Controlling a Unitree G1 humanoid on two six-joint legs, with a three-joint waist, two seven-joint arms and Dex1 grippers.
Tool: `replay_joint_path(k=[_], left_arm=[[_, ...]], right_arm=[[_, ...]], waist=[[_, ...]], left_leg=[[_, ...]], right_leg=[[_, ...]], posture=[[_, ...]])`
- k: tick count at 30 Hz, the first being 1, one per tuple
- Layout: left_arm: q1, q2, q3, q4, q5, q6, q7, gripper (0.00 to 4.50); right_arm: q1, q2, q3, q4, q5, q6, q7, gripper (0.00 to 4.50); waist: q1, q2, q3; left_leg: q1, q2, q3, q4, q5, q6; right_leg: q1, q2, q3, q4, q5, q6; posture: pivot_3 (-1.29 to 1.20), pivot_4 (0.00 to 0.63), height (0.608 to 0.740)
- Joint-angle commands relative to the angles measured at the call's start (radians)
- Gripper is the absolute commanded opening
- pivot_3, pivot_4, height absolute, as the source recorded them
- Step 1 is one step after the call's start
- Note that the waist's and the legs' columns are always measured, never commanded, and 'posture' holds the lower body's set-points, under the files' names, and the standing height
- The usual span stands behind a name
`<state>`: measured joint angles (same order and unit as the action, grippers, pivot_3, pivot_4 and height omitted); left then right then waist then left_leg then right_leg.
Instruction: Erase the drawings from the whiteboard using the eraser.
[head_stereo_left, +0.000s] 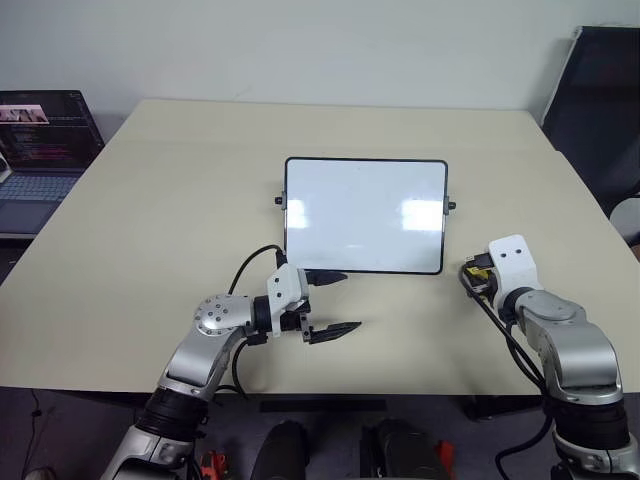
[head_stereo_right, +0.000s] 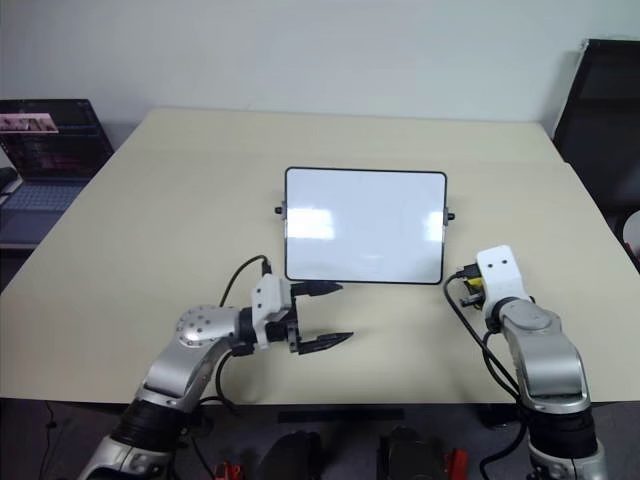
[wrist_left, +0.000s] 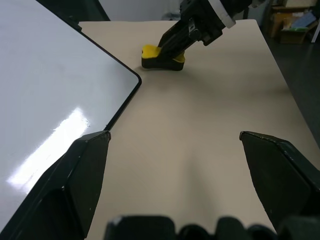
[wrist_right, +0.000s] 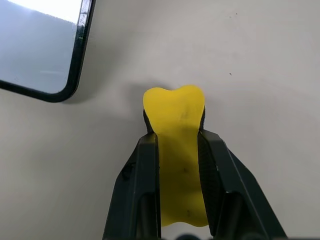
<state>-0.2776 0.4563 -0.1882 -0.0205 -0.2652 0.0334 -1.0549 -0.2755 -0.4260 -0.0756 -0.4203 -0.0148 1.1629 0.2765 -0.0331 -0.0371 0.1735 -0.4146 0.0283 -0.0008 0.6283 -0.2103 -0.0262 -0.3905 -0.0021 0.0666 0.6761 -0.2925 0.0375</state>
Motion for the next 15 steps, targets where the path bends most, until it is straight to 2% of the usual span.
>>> replay_joint_path(k=[1, 15], left_arm=[[-0.03, 0.0, 0.024, 0.005, 0.002, -0.029, 0.015, 4.5], [-0.055, -0.002, 0.013, 0.009, 0.005, -0.027, 0.026, 4.5]], right_arm=[[-0.025, -0.016, -0.008, 0.003, 0.01, -0.026, -0.001, 0.8], [-0.031, -0.028, -0.011, 0.028, 0.009, -0.039, 0.006, 0.8]], waist=[[0.0, 0.0, 0.0], [0.0, 0.0, 0.0]], left_leg=[[0.0, 0.0, 0.0, 0.0, 0.0, 0.0], [0.0, 0.0, 0.0, 0.0, 0.0, 0.0]], right_leg=[[0.0, 0.0, 0.0, 0.0, 0.0, 0.0], [0.0, 0.0, 0.0, 0.0, 0.0, -0.001]], posture=[[0.0, 0.15, 0.74], [0.0, 0.15, 0.74]])
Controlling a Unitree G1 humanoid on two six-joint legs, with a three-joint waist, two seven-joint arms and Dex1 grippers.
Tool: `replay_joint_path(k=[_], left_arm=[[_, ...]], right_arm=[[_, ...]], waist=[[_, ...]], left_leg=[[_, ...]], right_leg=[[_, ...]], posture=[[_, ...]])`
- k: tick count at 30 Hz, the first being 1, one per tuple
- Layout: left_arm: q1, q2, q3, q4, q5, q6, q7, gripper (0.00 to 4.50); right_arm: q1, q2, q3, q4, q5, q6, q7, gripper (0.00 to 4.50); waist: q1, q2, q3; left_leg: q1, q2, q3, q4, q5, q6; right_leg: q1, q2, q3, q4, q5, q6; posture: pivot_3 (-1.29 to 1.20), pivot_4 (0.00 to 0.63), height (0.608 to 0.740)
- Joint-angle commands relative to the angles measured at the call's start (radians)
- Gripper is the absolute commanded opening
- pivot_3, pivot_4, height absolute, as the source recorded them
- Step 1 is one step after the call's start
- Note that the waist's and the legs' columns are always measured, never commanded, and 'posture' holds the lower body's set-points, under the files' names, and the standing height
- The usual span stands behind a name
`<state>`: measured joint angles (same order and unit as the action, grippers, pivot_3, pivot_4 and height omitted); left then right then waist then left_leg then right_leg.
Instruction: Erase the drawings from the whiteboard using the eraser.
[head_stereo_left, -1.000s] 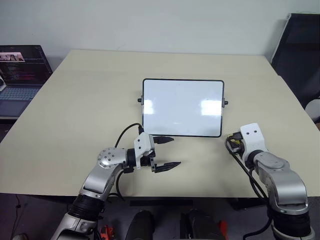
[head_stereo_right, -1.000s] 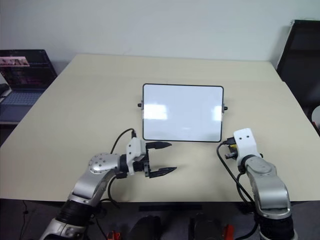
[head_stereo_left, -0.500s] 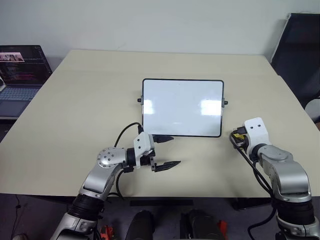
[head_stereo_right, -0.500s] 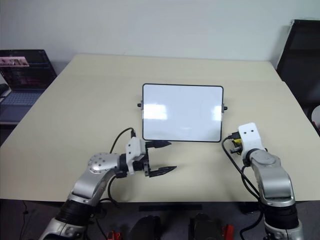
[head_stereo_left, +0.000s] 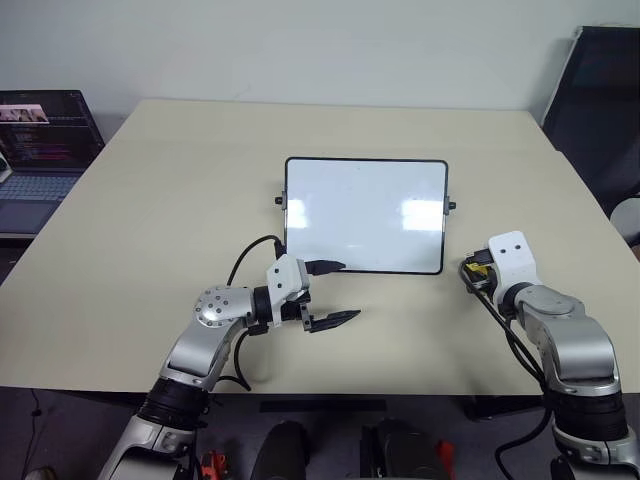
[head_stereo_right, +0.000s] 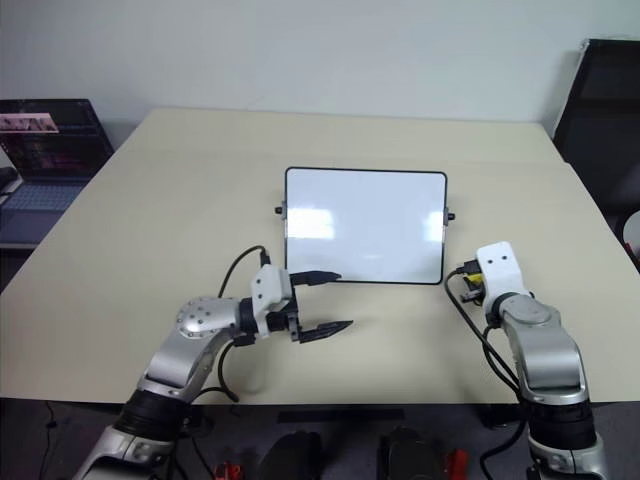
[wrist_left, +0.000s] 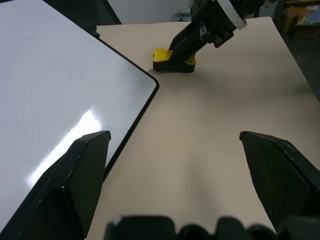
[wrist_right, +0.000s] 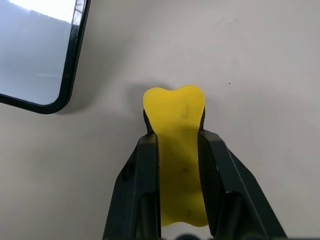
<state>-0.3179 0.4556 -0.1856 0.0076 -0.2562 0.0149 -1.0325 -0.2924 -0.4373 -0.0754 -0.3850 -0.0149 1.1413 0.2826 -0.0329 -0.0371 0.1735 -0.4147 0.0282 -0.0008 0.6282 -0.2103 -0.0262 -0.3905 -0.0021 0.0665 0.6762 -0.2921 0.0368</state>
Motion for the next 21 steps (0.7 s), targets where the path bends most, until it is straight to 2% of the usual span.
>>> replay_joint_path(k=[1, 2, 6, 9, 11, 12, 13, 14, 21], left_arm=[[-0.015, -0.001, 0.01, -0.019, -0.004, -0.008, 0.004, 4.5], [-0.016, -0.001, 0.01, -0.019, -0.005, -0.007, 0.003, 4.5], [-0.017, 0.0, 0.011, -0.021, -0.006, -0.004, 0.003, 4.5], [-0.018, 0.001, 0.011, -0.023, -0.007, -0.002, 0.002, 4.5], [-0.018, 0.001, 0.011, -0.022, -0.006, -0.002, 0.001, 4.5], [-0.019, 0.001, 0.011, -0.021, -0.006, -0.002, 0.001, 4.5], [-0.02, 0.001, 0.011, -0.02, -0.006, -0.002, 0.001, 4.5], [-0.02, 0.001, 0.011, -0.019, -0.006, -0.003, 0.001, 4.5], [-0.008, 0.005, 0.019, -0.03, -0.011, -0.003, 0.003, 4.5]], right_arm=[[-0.015, -0.017, -0.012, -0.007, 0.009, -0.017, -0.001, 0.8], [-0.015, -0.017, -0.012, -0.007, 0.01, -0.016, 0.0, 0.8], [-0.016, -0.014, -0.014, -0.007, 0.012, -0.015, -0.001, 1.85], [-0.017, -0.012, -0.014, -0.005, 0.011, -0.015, -0.003, 2.83], [-0.019, -0.012, -0.014, -0.004, 0.01, -0.016, -0.005, 3.64], [-0.019, -0.012, -0.014, -0.003, 0.01, -0.016, -0.005, 3.8], [-0.02, -0.012, -0.015, -0.003, 0.009, -0.017, -0.006, 4.28], [-0.02, -0.012, -0.016, -0.003, 0.009, -0.018, -0.007, 4.46], [-0.034, -0.001, -0.041, -0.051, 0.011, 0.018, -0.023, 4.46]], waist=[[0.0, 0.0, 0.0], [0.0, 0.0, 0.0], [0.0, 0.0, 0.0], [0.0, 0.0, 0.0], [0.0, 0.0, 0.0], [0.0, 0.0, 0.0], [0.0, 0.0, 0.0], [0.0, 0.0, 0.0], [0.0, 0.0, 0.0]], left_leg=[[0.0, 0.0, 0.0, 0.0, 0.0, 0.0], [0.0, 0.0, 0.0, 0.0, 0.0, 0.0], [0.0, 0.0, 0.0, 0.0, 0.0, 0.0], [0.0, 0.0, 0.0, 0.0, 0.0, 0.0], [0.0, 0.0, 0.0, 0.0, 0.0, 0.0], [0.0, 0.0, 0.0, 0.0, 0.0, 0.0], [0.0, 0.0, 0.0, 0.0, 0.0, 0.0], [0.0, 0.0, 0.0, 0.0, 0.0, 0.0], [0.0, 0.0, 0.0, 0.0, 0.0, 0.0]], right_leg=[[0.0, 0.0, 0.0, 0.0, 0.0, 0.0], [0.0, 0.0, 0.0, 0.0, 0.0, 0.0], [0.0, 0.0, 0.0, 0.0, 0.0, 0.0], [0.0, 0.0, 0.0, 0.0, 0.0, 0.0], [0.0, 0.0, 0.0, 0.0, 0.0, 0.0], [0.0, 0.0, 0.0, 0.0, 0.0, 0.0], [0.0, 0.0, 0.0, 0.0, 0.0, 0.0], [0.0, 0.0, 0.0, 0.0, 0.0, 0.0], [0.0, 0.0, 0.0, 0.0, 0.0, 0.0]], posture=[[0.0, 0.15, 0.74], [0.0, 0.15, 0.74], [0.0, 0.15, 0.74], [0.0, 0.15, 0.74], [0.0, 0.15, 0.74], [0.0, 0.15, 0.74], [0.0, 0.15, 0.74], [0.0, 0.15, 0.74], [0.0, 0.15, 0.74]])
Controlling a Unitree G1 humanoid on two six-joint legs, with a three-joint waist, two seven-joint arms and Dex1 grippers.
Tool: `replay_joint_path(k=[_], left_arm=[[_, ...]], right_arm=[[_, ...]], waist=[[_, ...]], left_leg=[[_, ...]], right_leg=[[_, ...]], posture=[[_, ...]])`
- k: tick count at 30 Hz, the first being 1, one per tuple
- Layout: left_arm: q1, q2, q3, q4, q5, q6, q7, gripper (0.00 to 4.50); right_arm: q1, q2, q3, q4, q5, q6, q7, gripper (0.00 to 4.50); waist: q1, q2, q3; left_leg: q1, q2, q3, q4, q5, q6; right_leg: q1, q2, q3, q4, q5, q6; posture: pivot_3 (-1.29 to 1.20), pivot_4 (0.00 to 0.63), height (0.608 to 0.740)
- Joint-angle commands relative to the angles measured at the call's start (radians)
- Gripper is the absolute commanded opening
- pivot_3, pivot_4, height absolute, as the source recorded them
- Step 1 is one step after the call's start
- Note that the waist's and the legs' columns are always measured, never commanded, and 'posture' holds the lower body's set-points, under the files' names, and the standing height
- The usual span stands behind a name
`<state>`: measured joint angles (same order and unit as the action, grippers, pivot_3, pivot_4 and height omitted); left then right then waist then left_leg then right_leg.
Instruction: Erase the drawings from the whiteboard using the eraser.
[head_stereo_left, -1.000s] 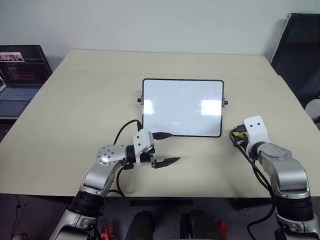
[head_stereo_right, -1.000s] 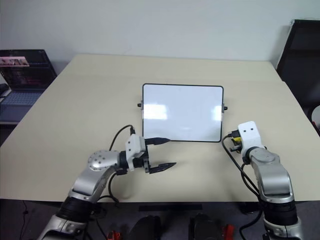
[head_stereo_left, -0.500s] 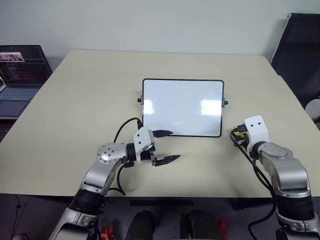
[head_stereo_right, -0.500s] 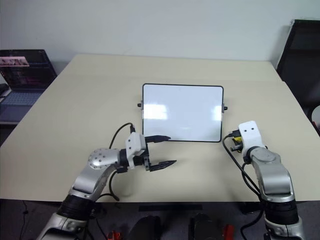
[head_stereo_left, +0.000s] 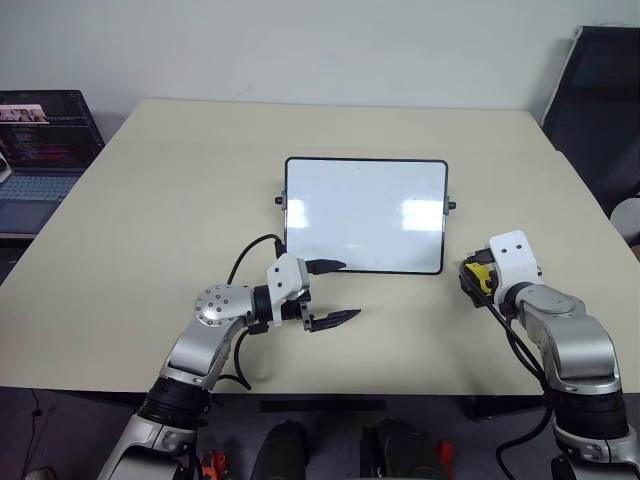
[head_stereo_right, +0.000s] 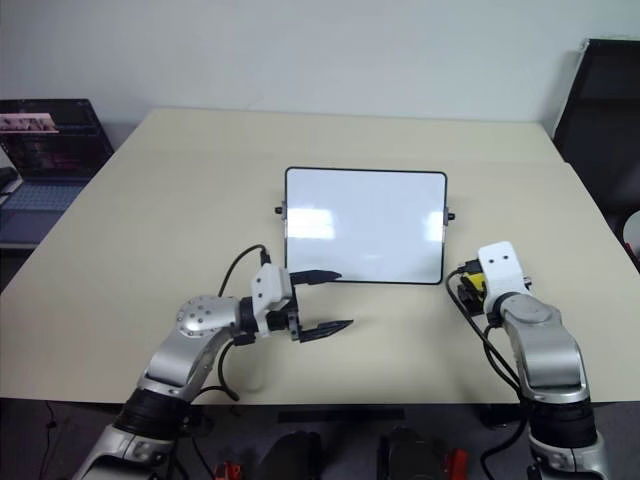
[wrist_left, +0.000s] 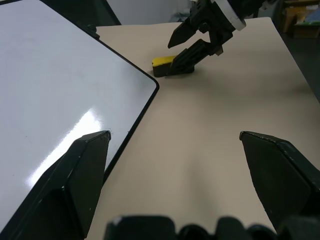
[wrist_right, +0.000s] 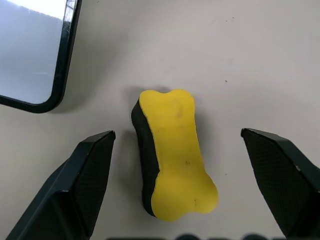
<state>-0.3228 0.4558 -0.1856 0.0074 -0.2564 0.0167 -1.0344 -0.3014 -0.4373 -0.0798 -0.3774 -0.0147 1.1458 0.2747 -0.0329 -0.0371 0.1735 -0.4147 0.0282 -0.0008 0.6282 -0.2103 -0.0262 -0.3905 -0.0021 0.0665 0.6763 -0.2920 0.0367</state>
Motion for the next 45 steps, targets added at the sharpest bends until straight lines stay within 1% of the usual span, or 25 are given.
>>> replay_joint_path(k=[1, 5, 9, 14, 17, 18, 20, 22, 24, 28, 31, 37, 41, 45], left_arm=[[0.0, 0.006, 0.022, -0.034, -0.013, -0.003, 0.008, 4.5], [0.018, 0.009, 0.07, -0.081, -0.041, 0.049, 0.063, 4.5], [0.031, -0.011, 0.122, -0.115, -0.01, 0.101, 0.197, 4.5], [0.052, -0.054, 0.163, -0.164, 0.031, 0.163, 0.378, 4.5], [0.078, -0.074, 0.18, -0.187, 0.08, 0.18, 0.485, 4.5], [0.09, -0.079, 0.184, -0.194, 0.096, 0.182, 0.516, 4.5], [0.102, -0.082, 0.184, -0.204, 0.11, 0.185, 0.545, 4.5], [0.135, -0.094, 0.205, -0.197, 0.133, 0.16, 0.598, 4.5], [0.16, -0.106, 0.226, -0.184, 0.159, 0.134, 0.65, 4.5], [0.192, -0.136, 0.274, -0.15, 0.193, 0.107, 0.755, 4.5], [0.211, -0.148, 0.295, -0.146, 0.229, 0.101, 0.821, 4.5], [0.234, -0.177, 0.266, -0.195, 0.269, 0.121, 0.878, 4.5], [0.23, -0.196, 0.238, -0.209, 0.281, 0.133, 0.881, 4.5], [0.211, -0.199, 0.204, -0.224, 0.288, 0.15, 0.863, 4.5]], right_arm=[[-0.026, 0.001, -0.041, -0.068, 0.012, 0.022, -0.016, 4.46], [-0.018, 0.033, -0.079, -0.152, 0.018, 0.077, -0.038, 4.46], [0.009, 0.106, -0.14, -0.224, 0.016, 0.071, -0.085, 4.46], [0.081, 0.109, -0.151, -0.22, -0.029, -0.151, -0.142, 4.46], [0.15, 0.095, -0.144, -0.199, -0.062, -0.356, -0.174, 4.46], [0.179, 0.097, -0.145, -0.189, -0.071, -0.427, -0.184, 4.46], [0.21, 0.101, -0.147, -0.173, -0.077, -0.505, -0.194, 4.46], [0.259, 0.138, -0.168, -0.133, -0.07, -0.607, -0.225, 4.46], [0.29, 0.158, -0.177, -0.092, -0.072, -0.688, -0.248, 4.46], [0.299, 0.171, -0.197, -0.033, -0.073, -0.777, -0.278, 4.46], [0.303, 0.17, -0.215, 0.005, -0.073, -0.818, -0.293, 4.46], [0.278, 0.146, -0.261, 0.077, -0.053, -0.847, -0.292, 4.46], [0.272, 0.134, -0.293, 0.096, -0.045, -0.84, -0.296, 4.46], [0.313, 0.124, -0.302, 0.037, -0.041, -0.809, -0.28, 4.46]], waist=[[0.0, 0.0, 0.0], [0.0, 0.0, 0.0], [0.0, 0.0, 0.0], [0.001, 0.0, 0.0], [0.001, 0.0, 0.0], [0.001, 0.0, 0.0], [0.001, 0.0, 0.0], [0.0, 0.0, 0.0], [-0.001, 0.0, 0.0], [0.0, 0.0, 0.0], [0.001, 0.0, 0.0], [0.001, 0.0, 0.0], [0.001, 0.0, 0.0], [0.002, 0.001, 0.0]], left_leg=[[0.0, 0.0, 0.0, 0.0, 0.0, 0.0], [0.0, 0.0, -0.001, 0.0, 0.0, 0.0], [0.0, 0.0, -0.002, 0.0, 0.0, 0.0], [0.0, -0.001, -0.003, 0.0, 0.0, 0.0], [0.0, 0.0, -0.002, 0.0, 0.0, 0.0], [0.0, 0.0, -0.002, 0.0, 0.0, 0.0], [0.0, 0.0, -0.001, 0.0, 0.0, 0.0], [0.0, 0.0, -0.001, 0.0, 0.0, 0.0], [0.001, 0.0, -0.001, 0.0, 0.0, 0.0], [0.002, 0.0, 0.0, 0.0, 0.0, 0.0], [0.003, 0.0, 0.0, 0.001, 0.0, 0.0], [0.003, 0.0, 0.001, 0.0, 0.0, 0.0], [0.003, 0.0, 0.002, 0.0, 0.0, 0.0], [0.003, 0.0, 0.002, 0.0, 0.0, 0.0]], right_leg=[[0.0, 0.0, 0.0, 0.0, 0.0, 0.0], [0.0, 0.0, 0.0, 0.001, 0.0, 0.0], [0.0, 0.0, 0.0, 0.001, 0.0, 0.0], [0.0, -0.001, 0.0, 0.001, 0.0, 0.001], [0.0, 0.0, 0.0, 0.001, 0.0, 0.001], [0.0, 0.0, 0.0, 0.001, 0.0, 0.001], [0.0, 0.0, 0.001, 0.001, 0.0, 0.001], [0.0, 0.0, 0.001, 0.001, 0.0, 0.001], [0.0, 0.0, 0.002, 0.002, 0.0, 0.001], [0.0, -0.001, 0.003, 0.002, 0.0, 0.0], [0.001, -0.001, 0.003, 0.002, 0.0, 0.0], [0.001, -0.001, 0.003, 0.002, 0.0, 0.0], [0.001, -0.001, 0.003, 0.002, 0.0, 0.0], [0.001, 0.0, 0.003, 0.002, 0.0, 0.0]], posture=[[0.0, 0.15, 0.74], [0.0, 0.15, 0.74], [0.0, 0.15, 0.74], [0.0, 0.15, 0.74], [0.0, 0.15, 0.74], [0.0, 0.15, 0.74], [0.0, 0.15, 0.74], [0.0, 0.15, 0.74], [0.0, 0.15, 0.74], [0.0, 0.15, 0.74], [0.0, 0.15, 0.74], [0.0, 0.15, 0.74], [0.0, 0.15, 0.74], [0.0, 0.15, 0.74]])
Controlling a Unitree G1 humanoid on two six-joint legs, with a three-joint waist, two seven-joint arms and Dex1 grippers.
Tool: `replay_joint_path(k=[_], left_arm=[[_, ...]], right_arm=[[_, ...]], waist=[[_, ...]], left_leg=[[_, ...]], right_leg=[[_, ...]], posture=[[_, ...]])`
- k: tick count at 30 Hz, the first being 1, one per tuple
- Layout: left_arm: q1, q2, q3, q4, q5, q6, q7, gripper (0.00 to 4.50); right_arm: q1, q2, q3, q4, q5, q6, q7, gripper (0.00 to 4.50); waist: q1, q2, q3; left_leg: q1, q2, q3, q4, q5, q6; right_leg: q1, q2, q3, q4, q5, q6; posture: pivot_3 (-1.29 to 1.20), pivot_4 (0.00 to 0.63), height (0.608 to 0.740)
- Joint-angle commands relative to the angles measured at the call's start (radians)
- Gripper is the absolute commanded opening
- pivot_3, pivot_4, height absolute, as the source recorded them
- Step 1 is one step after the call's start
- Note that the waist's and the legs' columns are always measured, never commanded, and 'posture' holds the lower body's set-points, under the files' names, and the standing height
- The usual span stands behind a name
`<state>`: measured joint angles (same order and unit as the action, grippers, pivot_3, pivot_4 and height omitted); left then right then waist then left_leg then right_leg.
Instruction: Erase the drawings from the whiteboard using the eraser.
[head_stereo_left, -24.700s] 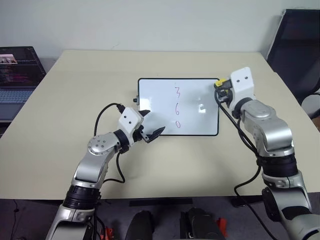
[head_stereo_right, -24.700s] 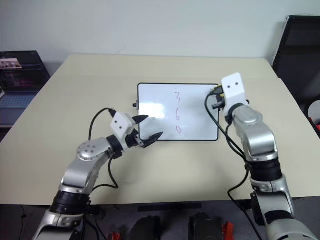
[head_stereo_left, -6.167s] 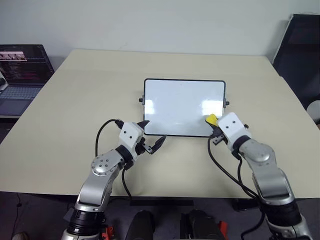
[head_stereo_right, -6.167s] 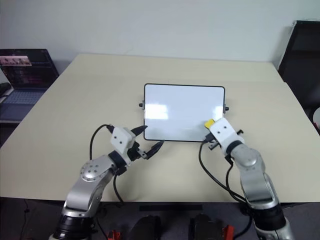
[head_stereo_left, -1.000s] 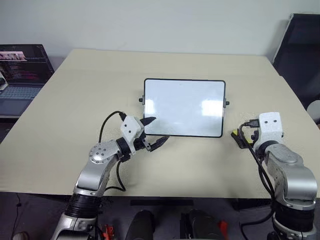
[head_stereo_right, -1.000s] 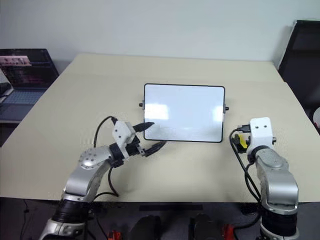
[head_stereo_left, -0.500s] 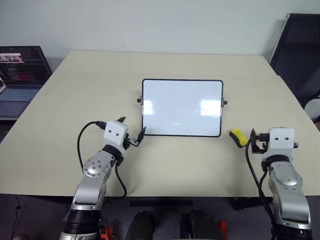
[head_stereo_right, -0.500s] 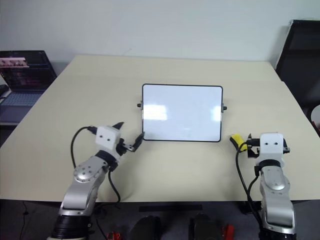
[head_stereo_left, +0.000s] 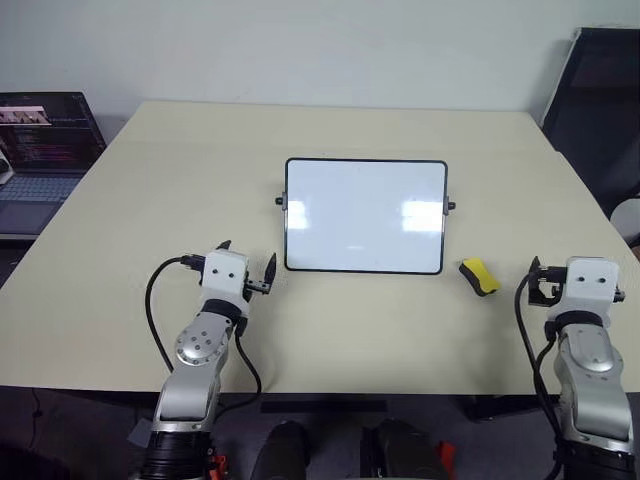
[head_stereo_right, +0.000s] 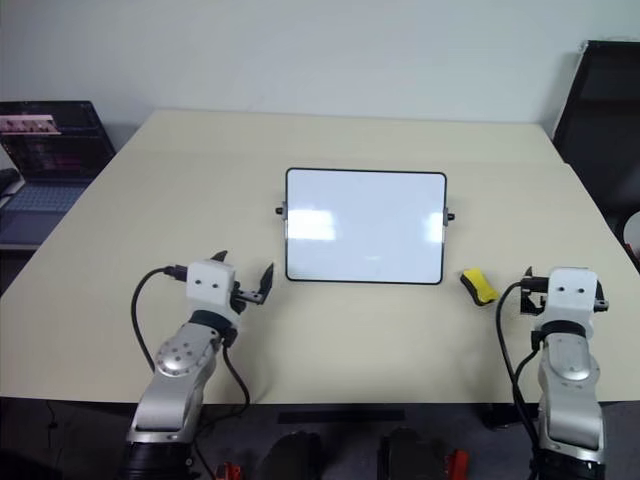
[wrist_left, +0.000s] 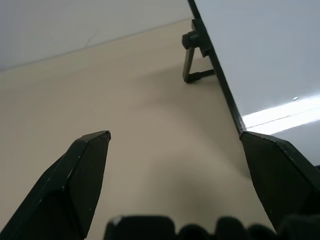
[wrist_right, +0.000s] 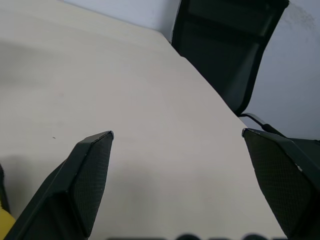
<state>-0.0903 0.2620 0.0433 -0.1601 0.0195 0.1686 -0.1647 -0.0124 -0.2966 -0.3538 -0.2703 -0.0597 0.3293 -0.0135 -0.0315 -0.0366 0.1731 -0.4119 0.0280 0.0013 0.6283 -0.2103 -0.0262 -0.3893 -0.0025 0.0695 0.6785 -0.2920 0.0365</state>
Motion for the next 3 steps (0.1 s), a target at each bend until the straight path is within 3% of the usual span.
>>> replay_joint_path(k=[1, 3], left_arm=[[-0.018, -0.002, -0.031, -0.051, 0.016, -0.004, -0.011, 4.5], [-0.008, -0.002, -0.021, -0.049, 0.004, 0.004, -0.011, 4.5]], right_arm=[[0.04, -0.015, -0.028, -0.086, 0.003, 0.017, 0.01, 4.46], [0.07, -0.001, -0.029, -0.134, 0.003, 0.05, 0.009, 4.46]], waist=[[0.0, 0.0, 0.0], [0.0, 0.0, 0.0]], left_leg=[[0.0, 0.0, 0.0, 0.0, 0.0, 0.0], [0.0, 0.0, 0.0, 0.0, 0.0, 0.0]], right_leg=[[0.0, 0.0, 0.0, 0.0, 0.0, 0.0], [0.0, 0.0, 0.0, 0.0, 0.0, 0.0]], posture=[[0.0, 0.15, 0.74], [0.0, 0.15, 0.74]])
